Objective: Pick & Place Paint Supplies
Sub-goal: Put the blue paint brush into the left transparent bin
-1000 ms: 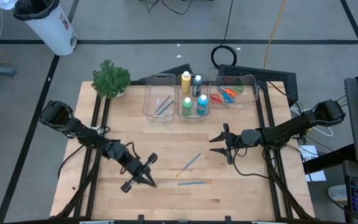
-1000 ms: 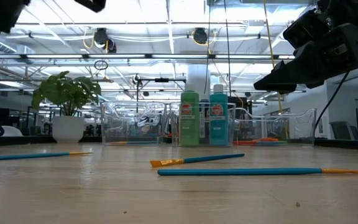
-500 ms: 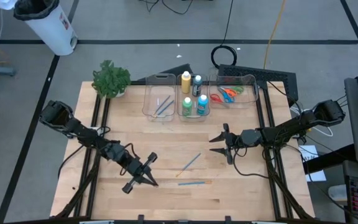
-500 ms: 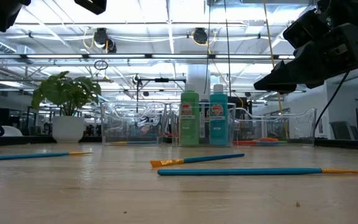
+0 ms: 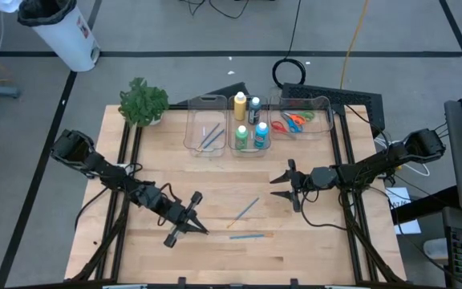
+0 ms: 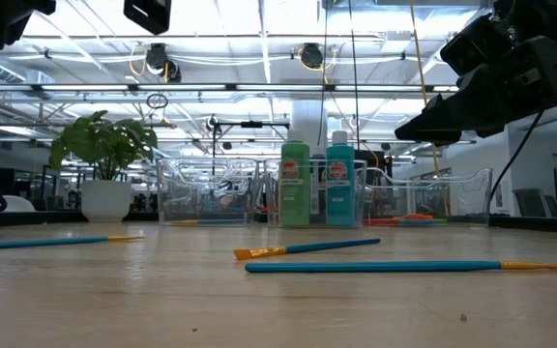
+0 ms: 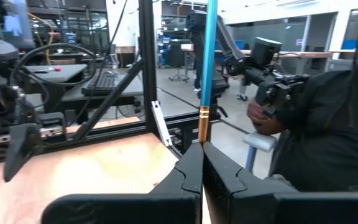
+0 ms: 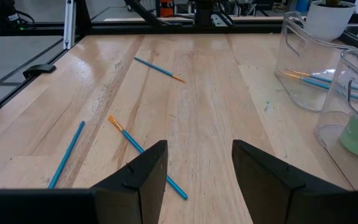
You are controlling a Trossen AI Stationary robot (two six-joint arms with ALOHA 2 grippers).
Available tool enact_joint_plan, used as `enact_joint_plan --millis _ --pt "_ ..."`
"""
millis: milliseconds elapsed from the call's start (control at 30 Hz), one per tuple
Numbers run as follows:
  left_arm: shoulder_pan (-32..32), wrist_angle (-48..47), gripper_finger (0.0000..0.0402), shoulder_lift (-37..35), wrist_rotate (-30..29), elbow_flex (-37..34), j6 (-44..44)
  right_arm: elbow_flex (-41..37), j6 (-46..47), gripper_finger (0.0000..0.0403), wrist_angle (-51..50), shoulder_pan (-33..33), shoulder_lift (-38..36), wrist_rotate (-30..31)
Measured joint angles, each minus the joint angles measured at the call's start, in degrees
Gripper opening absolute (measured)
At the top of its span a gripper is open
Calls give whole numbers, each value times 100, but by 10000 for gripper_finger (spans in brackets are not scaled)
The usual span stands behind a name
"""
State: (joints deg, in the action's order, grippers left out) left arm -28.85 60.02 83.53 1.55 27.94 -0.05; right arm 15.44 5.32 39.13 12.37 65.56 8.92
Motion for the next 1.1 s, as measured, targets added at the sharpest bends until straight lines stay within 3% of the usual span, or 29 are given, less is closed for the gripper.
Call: enact_joint_plan --millis 367,667,1100 --pt "101 1 2 0 -734 0 13 0 0 171 0 1 -1 0" --pt "300 -30 3 0 -850 0 -185 0 0 171 -33 1 0 -1" --pt "301 -43 3 0 -1560 0 -194 0 2 171 -28 -1 0 -1"
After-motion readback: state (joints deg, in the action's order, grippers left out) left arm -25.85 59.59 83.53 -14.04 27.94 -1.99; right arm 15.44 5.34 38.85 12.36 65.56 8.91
